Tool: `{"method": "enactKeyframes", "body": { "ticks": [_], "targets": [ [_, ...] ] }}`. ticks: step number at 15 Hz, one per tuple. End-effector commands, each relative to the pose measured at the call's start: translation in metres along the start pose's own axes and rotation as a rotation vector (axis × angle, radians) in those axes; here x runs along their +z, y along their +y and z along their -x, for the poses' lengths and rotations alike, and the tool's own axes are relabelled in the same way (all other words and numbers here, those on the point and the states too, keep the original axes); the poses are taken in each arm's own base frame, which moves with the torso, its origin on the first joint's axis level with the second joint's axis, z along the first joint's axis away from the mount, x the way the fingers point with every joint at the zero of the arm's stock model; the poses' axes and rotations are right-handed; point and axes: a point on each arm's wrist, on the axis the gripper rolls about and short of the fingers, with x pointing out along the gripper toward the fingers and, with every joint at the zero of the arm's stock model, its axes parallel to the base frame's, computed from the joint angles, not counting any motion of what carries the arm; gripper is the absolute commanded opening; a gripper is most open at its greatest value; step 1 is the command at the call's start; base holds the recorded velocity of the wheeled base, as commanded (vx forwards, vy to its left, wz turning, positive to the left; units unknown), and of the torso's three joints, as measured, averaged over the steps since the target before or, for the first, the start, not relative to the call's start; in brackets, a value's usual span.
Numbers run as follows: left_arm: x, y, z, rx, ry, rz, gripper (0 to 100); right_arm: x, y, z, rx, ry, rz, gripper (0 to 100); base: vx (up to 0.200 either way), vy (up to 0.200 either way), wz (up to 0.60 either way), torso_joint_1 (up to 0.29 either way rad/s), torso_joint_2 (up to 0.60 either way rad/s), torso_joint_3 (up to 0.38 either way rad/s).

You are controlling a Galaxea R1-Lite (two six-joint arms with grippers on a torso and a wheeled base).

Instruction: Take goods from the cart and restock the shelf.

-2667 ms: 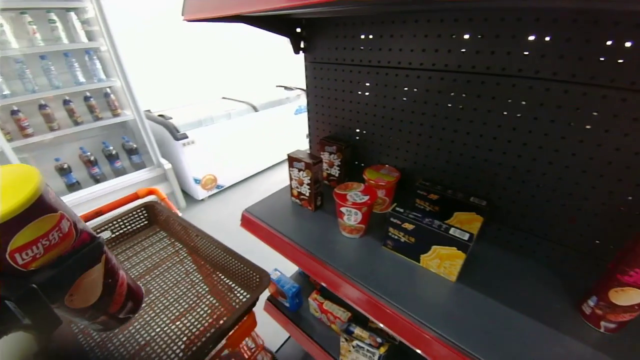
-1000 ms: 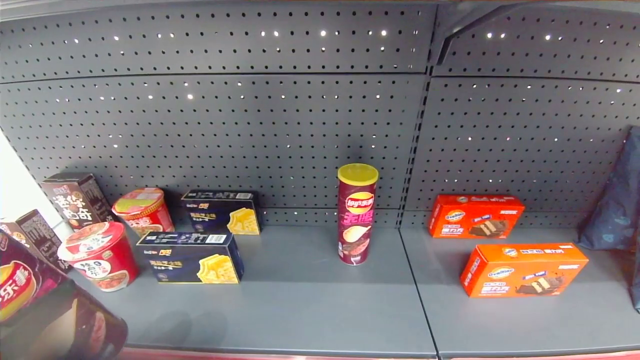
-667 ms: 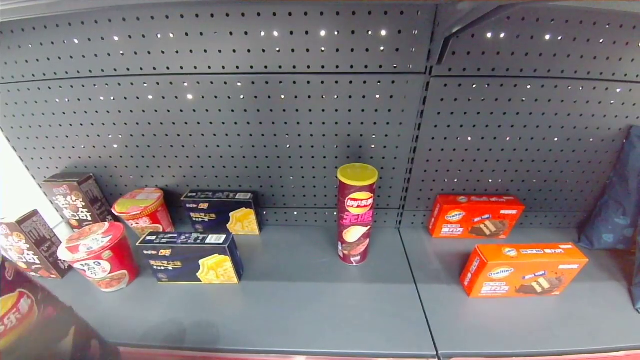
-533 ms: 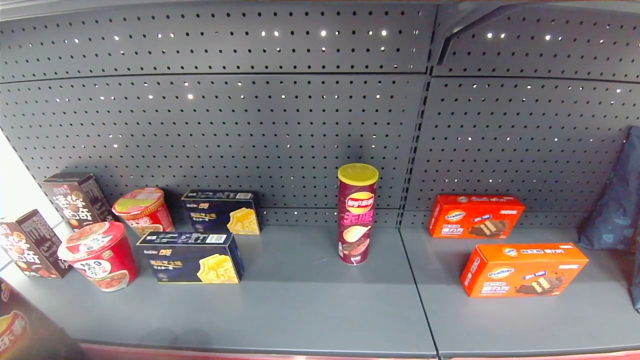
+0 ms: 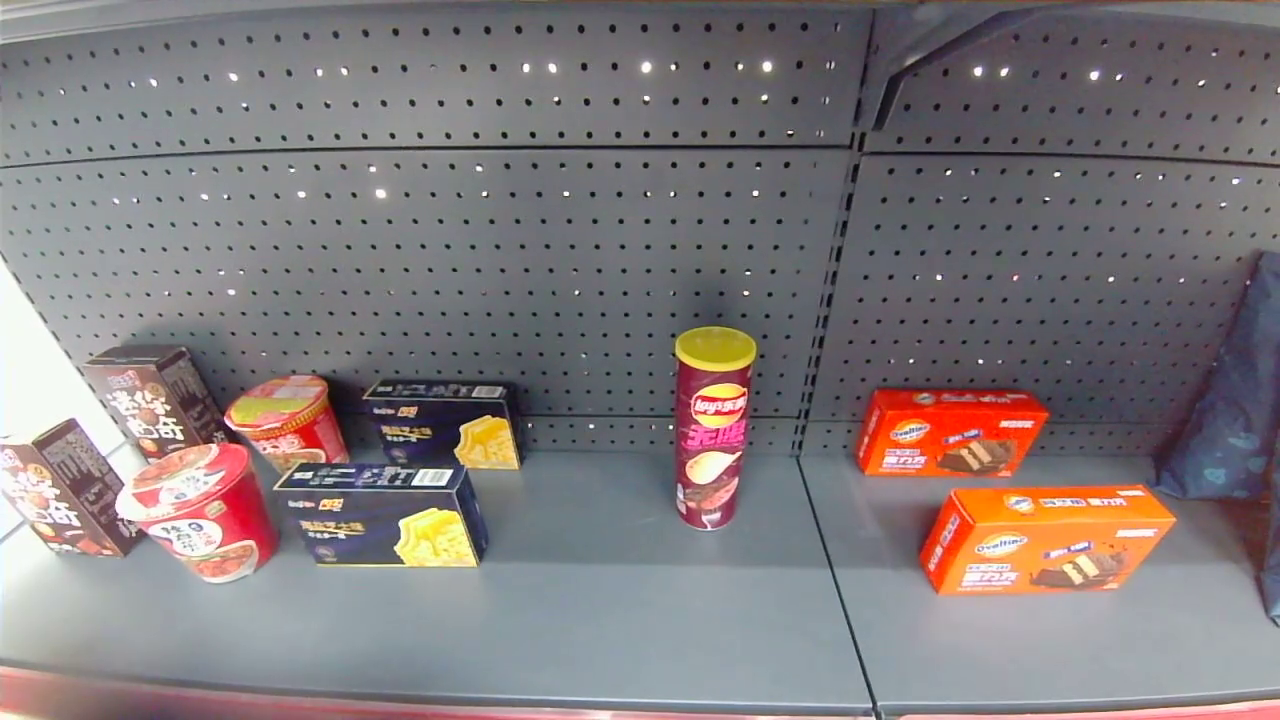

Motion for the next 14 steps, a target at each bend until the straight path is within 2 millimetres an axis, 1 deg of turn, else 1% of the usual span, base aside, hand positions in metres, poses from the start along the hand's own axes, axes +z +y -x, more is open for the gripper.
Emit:
{"method": "enactKeyframes", "body": {
  "ticks": [1,2,3,4,5,6,9,10,11,12,14],
  "targets": [
    [-0.003,0.0,0.0,-0.008,0.005,-0.004,0,0.086,0.001,-0.054,0.252,0.067,0.032,100,0.0,0.0,0.0,0.0,0.0,0.0],
    [-0.003,0.0,-0.001,-0.012,0.008,-0.013,0,0.077,0.005,-0.056,0.407,0.083,0.072,100,0.0,0.0,0.0,0.0,0.0,0.0],
    [-0.003,0.0,-0.001,-0.017,0.007,-0.012,0,0.077,0.008,-0.061,0.503,0.092,0.09,100,0.0,0.0,0.0,0.0,0.0,0.0],
    [-0.003,-0.001,-0.001,-0.026,0.01,-0.007,0,0.079,0.014,-0.072,0.575,0.108,0.093,100,0.0,0.0,0.0,0.0,0.0,0.0],
    [-0.004,-0.001,-0.001,-0.029,0.012,-0.007,0,0.08,0.016,-0.077,0.597,0.104,0.093,100,0.0,0.0,0.0,0.0,0.0,0.0],
    [-0.005,-0.001,-0.001,-0.034,0.013,-0.007,0,0.078,0.025,-0.093,0.653,0.111,0.091,100,0.0,0.0,0.0,0.0,0.0,0.0],
    [-0.006,-0.001,-0.001,-0.04,0.014,-0.007,0,0.073,0.04,-0.122,0.697,0.16,0.094,100,0.0,0.0,0.0,0.0,0.0,0.0],
    [-0.006,-0.001,-0.001,-0.04,0.014,-0.007,0,0.068,0.049,-0.135,0.741,0.205,0.096,100,0.0,0.0,0.0,0.0,0.0,0.0],
    [-0.006,-0.001,-0.001,-0.039,0.014,-0.005,0,0.065,0.057,-0.144,0.792,0.213,0.094,100,0.0,0.0,0.0,0.0,0.0,0.0],
    [-0.006,-0.001,-0.001,-0.039,0.016,-0.005,0,0.064,0.062,-0.15,0.828,0.207,0.087,100,0.0,0.0,0.0,0.0,0.0,0.0],
    [-0.006,-0.001,-0.001,-0.04,0.013,-0.006,0,0.065,0.075,-0.178,0.961,0.149,0.061,100,0.0,0.0,0.0,0.0,0.0,0.0]
  ]
}}
